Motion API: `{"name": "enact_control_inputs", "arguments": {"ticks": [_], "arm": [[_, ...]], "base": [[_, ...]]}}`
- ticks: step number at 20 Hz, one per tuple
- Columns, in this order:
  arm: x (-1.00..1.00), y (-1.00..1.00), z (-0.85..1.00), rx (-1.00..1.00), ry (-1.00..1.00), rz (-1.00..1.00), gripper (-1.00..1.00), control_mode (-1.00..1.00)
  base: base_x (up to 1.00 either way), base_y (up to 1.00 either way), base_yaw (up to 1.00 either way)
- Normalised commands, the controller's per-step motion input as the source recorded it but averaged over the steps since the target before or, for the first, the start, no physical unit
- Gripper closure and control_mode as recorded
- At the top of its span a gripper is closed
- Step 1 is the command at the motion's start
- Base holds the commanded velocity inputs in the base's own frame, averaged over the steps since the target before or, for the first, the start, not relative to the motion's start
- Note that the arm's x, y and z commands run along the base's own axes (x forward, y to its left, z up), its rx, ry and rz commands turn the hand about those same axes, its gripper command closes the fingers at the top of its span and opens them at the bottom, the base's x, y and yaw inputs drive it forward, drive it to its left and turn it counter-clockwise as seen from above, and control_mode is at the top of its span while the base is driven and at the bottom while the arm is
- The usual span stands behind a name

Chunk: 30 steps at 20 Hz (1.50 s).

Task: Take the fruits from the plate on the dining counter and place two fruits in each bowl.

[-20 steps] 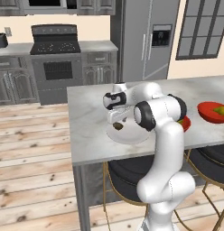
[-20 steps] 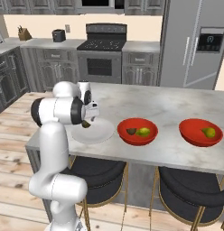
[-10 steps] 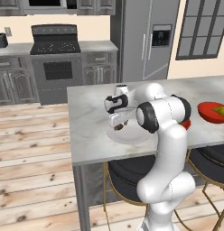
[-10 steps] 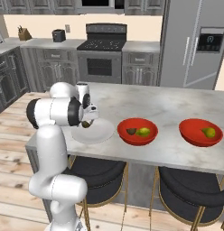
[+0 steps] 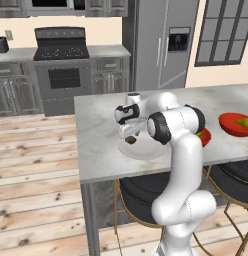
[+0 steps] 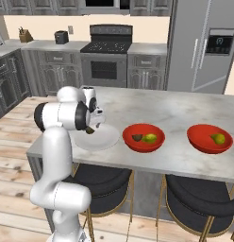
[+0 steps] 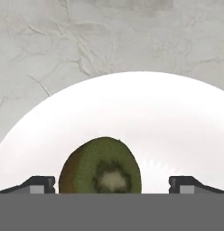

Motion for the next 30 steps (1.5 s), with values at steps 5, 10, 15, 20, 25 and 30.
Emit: {"name": "enact_control_inputs", "arguments": {"ticks": [5, 10, 15, 20, 25, 30], "arm": [[0.0, -0.03, -0.11, 0.0, 0.06, 0.0, -1.0, -1.0], [-0.02, 0.0, -0.15, 0.0, 0.01, 0.0, -1.0, -1.0], [-0.04, 0.0, -0.2, 0.0, 0.0, 0.0, -1.0, -1.0], [0.0, 0.0, -0.03, 0.0, 0.0, 0.0, -1.0, -1.0], [0.0, 0.0, 0.0, 0.0, 0.0, 0.0, 1.0, -1.0], [0.0, 0.0, 0.0, 0.0, 0.0, 0.0, 1.0, -1.0]], "base": [[0.0, 0.0, 0.0], [0.0, 0.0, 0.0], [0.0, 0.0, 0.0], [0.0, 0.0, 0.0], [0.0, 0.0, 0.0], [0.0, 0.0, 0.0]]}}
